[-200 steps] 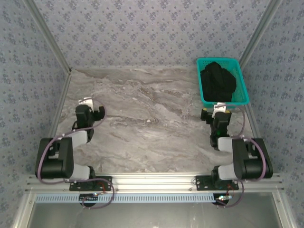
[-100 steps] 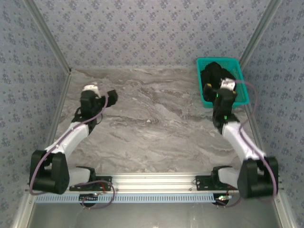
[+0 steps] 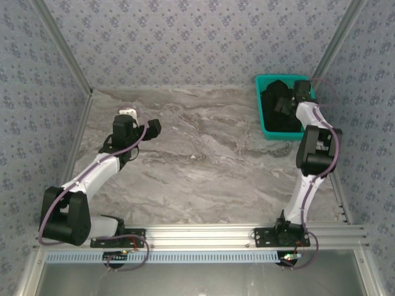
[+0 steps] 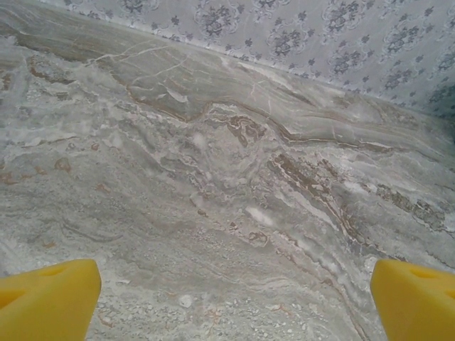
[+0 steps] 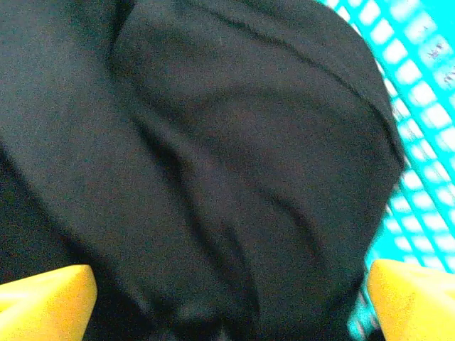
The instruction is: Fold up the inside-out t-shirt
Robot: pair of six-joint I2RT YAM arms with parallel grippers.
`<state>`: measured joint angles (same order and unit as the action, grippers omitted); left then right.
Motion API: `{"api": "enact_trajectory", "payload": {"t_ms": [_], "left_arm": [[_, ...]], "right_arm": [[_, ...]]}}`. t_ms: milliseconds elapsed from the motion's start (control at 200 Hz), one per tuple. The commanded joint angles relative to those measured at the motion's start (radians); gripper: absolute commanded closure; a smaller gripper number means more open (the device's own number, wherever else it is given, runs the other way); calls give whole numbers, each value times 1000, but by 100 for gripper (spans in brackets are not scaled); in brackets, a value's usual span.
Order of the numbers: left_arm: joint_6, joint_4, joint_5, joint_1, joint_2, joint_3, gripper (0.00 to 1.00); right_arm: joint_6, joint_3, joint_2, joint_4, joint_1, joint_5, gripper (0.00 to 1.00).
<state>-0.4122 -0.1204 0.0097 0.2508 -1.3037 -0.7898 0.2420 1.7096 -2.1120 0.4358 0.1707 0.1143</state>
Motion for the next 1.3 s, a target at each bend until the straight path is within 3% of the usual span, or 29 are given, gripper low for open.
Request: {"api": "enact_trajectory", "payload": {"t_ms": [0, 65, 155, 205, 305, 355, 585, 669, 764, 1049, 1144, 1299], "left_arm": [[4, 39, -27, 1, 10, -25, 2], [0, 44, -38, 1, 17, -19, 2], [0, 51, -46, 1, 29, -11, 2], [1, 61, -46, 1, 36, -11, 2], [3, 97, -55, 0, 57, -14, 2], [-2, 114, -56, 1, 75, -14, 2], [-59, 89, -33, 6, 187, 60, 2], [-75, 77, -43, 10, 225, 88, 2], [-73, 72, -72, 13, 262, 104, 2], [-61, 98, -128, 13, 328, 109, 2], [-63, 121, -164, 13, 353, 115, 2], [-55, 188, -277, 11, 405, 126, 2]], "right_arm": [[62, 244, -161, 242, 7, -55, 3], [77, 350, -244, 294, 9, -101, 7], [101, 435, -326, 299, 17, -173, 20], [111, 456, -345, 277, 28, -244, 39], [132, 430, -286, 194, 44, -344, 89], [140, 376, -206, 122, 46, -368, 100], [288, -8, 390, -357, 3, -408, 100], [280, -133, 584, -472, -87, -388, 100], [209, -148, 701, -466, -216, -364, 100], [37, 14, 701, -344, -596, -378, 100], [30, 53, 659, -305, -652, -393, 100], [99, 76, 549, -223, -653, -384, 99]]}}
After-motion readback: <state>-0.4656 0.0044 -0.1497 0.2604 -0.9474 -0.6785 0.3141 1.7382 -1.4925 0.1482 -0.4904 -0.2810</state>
